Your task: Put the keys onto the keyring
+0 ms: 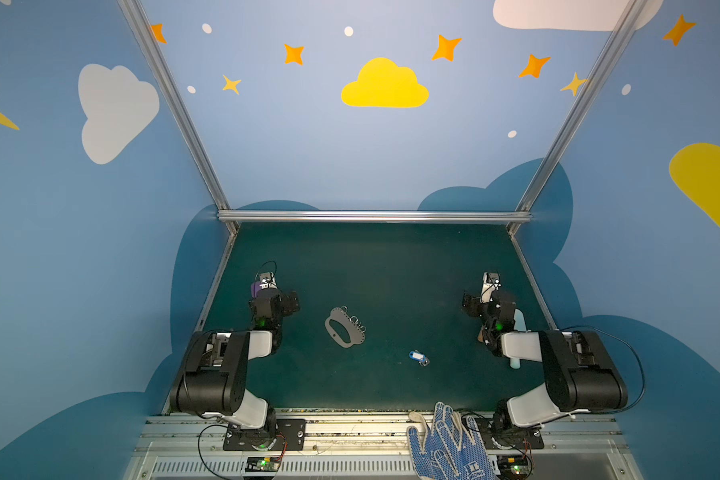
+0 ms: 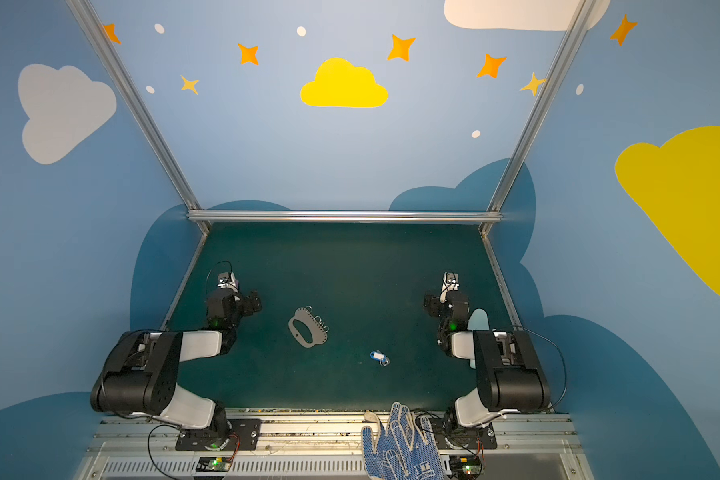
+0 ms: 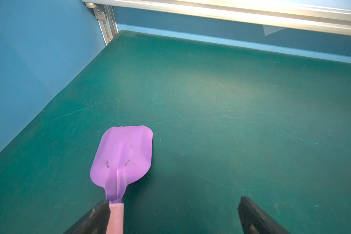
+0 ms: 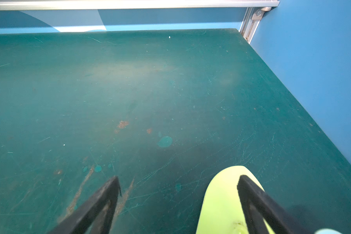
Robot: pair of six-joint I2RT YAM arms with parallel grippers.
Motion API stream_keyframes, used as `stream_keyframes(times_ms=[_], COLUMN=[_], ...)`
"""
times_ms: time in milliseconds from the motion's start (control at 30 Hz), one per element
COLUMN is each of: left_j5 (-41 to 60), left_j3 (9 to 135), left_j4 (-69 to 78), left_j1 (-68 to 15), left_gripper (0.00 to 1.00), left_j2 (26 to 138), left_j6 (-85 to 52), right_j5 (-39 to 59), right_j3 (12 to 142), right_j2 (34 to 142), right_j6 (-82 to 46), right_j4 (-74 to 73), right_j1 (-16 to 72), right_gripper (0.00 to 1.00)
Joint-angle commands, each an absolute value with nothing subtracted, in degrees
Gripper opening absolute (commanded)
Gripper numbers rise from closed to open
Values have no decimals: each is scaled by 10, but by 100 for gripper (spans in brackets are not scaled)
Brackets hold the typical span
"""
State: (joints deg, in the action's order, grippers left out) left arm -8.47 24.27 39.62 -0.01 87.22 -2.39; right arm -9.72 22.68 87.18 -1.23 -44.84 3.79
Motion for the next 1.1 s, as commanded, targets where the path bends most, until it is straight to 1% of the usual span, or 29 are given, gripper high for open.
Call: stream_keyframes(times_ms=[0,33,67,100,167,200,233,267,300,333,367,400,433,467,533,567,633,700,767,867,933,1067], left_j5=[-91,-110,-132,-160,-179,-181,-191,-204,-191,-145,-71,-14,29,73,149,167,171,173,163,133,105,88], left_j3=[247,251,265,295,356,383,411,435,463,480,487,485,478,463,435,424,404,392,371,343,321,281], left_j4=[402,397,368,302,178,125,74,20,-38,-67,-76,-74,-65,-46,-18,-19,-34,-60,-77,-102,-105,-75], left_j1=[1,0,-2,-2,1,2,4,6,11,19,25,25,23,19,7,-4,-35,-70,-113,-171,-200,-232], left_gripper=[100,100,100,100,100,100,100,100,100,100,100,100,99,98,91,88,83,75,69,65,65,65], left_j2=[861,856,845,830,810,800,792,788,784,781,779,775,771,765,751,742,722,704,679,645,628,608], left_j6=[-32,-49,-62,-72,-81,-110,-170,-237,-300,-332,-350,-362,-371,-391,-412,-416,-423,-420,-416,-425,-443,-485], right_j5=[-125,-119,-116,-108,-80,-77,-74,-38,31,81,130,174,209,219,206,191,168,125,107,81,52,-5], right_j3=[269,287,305,319,344,366,382,383,400,405,415,426,435,451,476,480,475,473,466,459,463,480], right_j2=[811,786,765,741,703,682,670,667,669,673,678,683,688,691,692,689,679,673,667,666,676,712], right_j6=[-20,-16,-22,-45,-136,-221,-304,-337,-339,-335,-321,-315,-304,-290,-261,-255,-242,-241,-249,-273,-290,-321], right_j4=[-363,-294,-257,-219,-157,-87,-15,10,12,18,35,53,72,117,194,228,270,319,349,386,412,460], right_j1=[44,45,44,42,32,26,18,6,-4,-9,-10,-5,3,18,57,80,123,161,202,266,308,382], right_gripper=[93,93,93,93,93,93,97,97,94,87,79,68,58,52,40,39,39,39,36,36,37,43])
